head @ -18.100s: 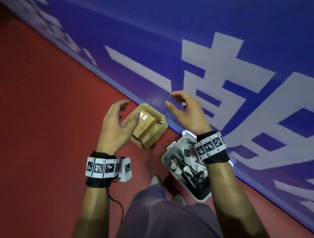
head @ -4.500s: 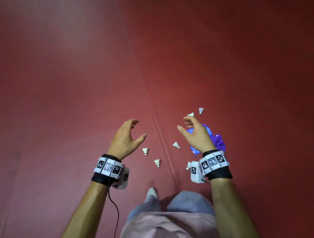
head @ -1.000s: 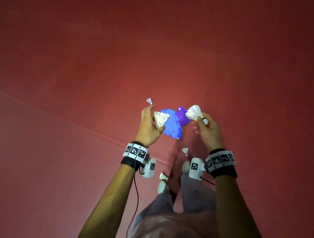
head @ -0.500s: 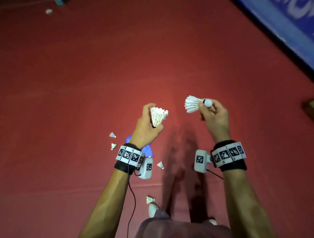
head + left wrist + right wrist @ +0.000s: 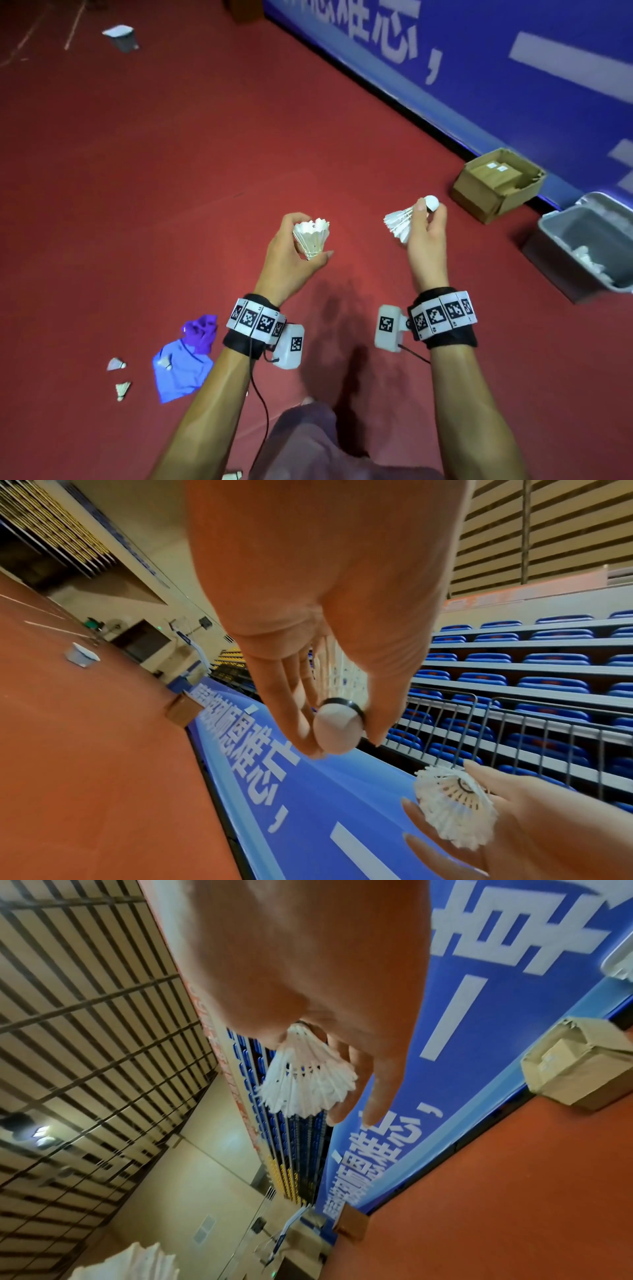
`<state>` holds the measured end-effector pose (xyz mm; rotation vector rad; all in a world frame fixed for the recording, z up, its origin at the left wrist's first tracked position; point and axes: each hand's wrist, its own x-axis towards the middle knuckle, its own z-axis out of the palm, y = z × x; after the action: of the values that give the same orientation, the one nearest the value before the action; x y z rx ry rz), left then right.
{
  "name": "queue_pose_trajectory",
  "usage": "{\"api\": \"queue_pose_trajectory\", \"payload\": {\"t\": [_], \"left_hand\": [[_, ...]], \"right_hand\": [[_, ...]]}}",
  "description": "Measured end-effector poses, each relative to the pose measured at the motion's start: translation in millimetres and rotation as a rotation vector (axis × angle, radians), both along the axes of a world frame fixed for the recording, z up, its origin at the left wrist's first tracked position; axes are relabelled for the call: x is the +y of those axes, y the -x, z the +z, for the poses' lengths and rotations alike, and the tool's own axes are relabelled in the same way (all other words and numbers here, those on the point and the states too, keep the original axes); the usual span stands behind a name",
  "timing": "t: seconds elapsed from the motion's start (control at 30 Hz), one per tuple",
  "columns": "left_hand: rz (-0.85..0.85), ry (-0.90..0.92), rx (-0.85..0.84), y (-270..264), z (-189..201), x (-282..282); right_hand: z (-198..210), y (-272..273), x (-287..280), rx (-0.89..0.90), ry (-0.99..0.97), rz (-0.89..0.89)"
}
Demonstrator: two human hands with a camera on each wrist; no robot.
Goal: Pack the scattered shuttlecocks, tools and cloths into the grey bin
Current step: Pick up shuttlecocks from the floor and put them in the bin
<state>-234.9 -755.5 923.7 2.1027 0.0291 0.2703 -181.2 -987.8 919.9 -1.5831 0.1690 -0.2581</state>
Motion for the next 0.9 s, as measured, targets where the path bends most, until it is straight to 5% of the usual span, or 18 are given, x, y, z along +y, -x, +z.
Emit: {"api": "queue_pose_trajectory", "payload": {"t": [0.33, 0.63, 0.9], "left_hand": [[-0.236, 0.105, 0.119, -188.2, -11.5, -148.9], [-0.556, -0.056, 0.06, -422.3, -15.3, -327.1], [-0.818, 0.013, 0.084, -500.9, -24.9, -526.9]], "right_hand": [[-31.5, -129.1, -152.2, 0.109, -0.248, -0.293], [-15.5, -258.5, -314.7, 0.148, -0.219, -0.605], [-35.9, -286.6, -468.9, 0.121, -0.063, -0.835]]}}
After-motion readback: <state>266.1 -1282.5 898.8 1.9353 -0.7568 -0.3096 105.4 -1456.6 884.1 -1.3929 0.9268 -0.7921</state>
